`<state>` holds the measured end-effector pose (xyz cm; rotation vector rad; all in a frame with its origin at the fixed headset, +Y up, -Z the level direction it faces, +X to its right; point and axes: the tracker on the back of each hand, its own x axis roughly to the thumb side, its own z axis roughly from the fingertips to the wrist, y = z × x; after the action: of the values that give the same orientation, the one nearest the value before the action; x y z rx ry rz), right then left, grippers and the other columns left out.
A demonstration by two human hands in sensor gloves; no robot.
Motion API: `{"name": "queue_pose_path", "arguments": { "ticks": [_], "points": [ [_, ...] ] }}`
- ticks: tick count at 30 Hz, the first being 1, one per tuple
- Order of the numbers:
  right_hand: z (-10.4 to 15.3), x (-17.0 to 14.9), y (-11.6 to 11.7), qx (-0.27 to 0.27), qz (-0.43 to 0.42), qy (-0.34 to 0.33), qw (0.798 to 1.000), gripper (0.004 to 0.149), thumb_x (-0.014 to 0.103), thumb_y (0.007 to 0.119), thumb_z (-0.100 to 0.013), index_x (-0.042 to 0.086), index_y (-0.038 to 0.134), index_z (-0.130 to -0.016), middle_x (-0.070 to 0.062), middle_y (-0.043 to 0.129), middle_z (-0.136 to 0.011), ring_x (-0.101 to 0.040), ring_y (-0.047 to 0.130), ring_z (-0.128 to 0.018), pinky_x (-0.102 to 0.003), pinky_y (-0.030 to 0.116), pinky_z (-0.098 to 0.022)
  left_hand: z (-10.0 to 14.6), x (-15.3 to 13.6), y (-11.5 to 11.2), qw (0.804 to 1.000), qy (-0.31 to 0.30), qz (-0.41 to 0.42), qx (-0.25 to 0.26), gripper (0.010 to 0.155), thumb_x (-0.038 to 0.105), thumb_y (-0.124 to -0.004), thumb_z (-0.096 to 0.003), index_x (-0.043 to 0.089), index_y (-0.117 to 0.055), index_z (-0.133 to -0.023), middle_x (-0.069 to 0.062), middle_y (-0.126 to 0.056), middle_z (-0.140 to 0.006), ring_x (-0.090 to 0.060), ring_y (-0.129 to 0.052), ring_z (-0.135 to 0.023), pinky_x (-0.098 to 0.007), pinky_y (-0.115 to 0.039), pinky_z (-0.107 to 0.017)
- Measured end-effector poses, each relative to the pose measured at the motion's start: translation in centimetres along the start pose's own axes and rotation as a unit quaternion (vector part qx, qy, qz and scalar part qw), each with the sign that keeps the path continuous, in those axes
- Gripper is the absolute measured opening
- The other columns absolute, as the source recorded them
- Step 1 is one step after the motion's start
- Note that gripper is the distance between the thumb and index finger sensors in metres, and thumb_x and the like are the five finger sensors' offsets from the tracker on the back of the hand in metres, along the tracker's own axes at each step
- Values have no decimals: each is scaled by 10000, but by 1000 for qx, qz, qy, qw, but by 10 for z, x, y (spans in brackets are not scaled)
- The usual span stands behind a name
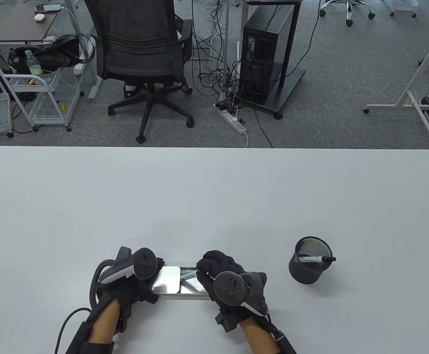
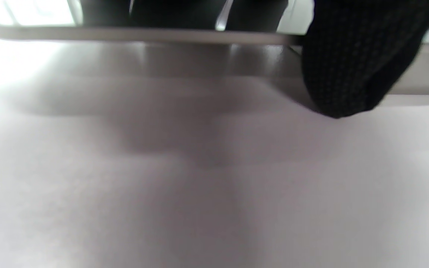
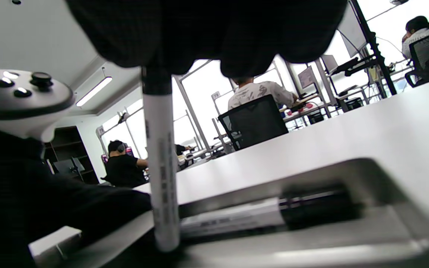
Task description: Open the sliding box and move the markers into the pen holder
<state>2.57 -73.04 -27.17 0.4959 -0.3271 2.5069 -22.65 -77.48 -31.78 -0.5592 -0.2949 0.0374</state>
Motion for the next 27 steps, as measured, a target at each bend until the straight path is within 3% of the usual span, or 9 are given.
{"name": "queue_pose_path", "arguments": {
  "ticks": [7, 14, 27],
  "points": [
    [2, 0, 7, -10, -90, 8, 996, 388, 358, 796, -439, 234, 792, -807, -67, 756, -924, -291, 857, -751, -423, 774, -538, 0, 0, 0, 1000, 0, 0, 0, 811, 615, -762, -436, 393, -298, -1064, -27, -323, -1174, -279, -371, -1055, -560, -393, -774],
    [4, 4, 6, -34, -69, 9, 997, 383, 358, 764, -452, 241, 780, -817, -60, 749, -925, -282, 854, -748, -416, 772, -540, 0, 0, 0, 1000, -1, -1, -2, 813, 615, -761, -437, 392, -295, -1065, -28, -320, -1174, -280, -369, -1055, -560, -392, -774],
    [7, -19, -55, -154, -42, 53, 986, 383, 359, 736, -467, 234, 770, -828, -68, 733, -934, -292, 832, -761, -428, 751, -555, 0, 0, 0, 1000, -1, 0, -2, 812, 616, -760, -438, 392, -295, -1065, -26, -318, -1174, -279, -367, -1055, -559, -391, -774]
  ]
}}
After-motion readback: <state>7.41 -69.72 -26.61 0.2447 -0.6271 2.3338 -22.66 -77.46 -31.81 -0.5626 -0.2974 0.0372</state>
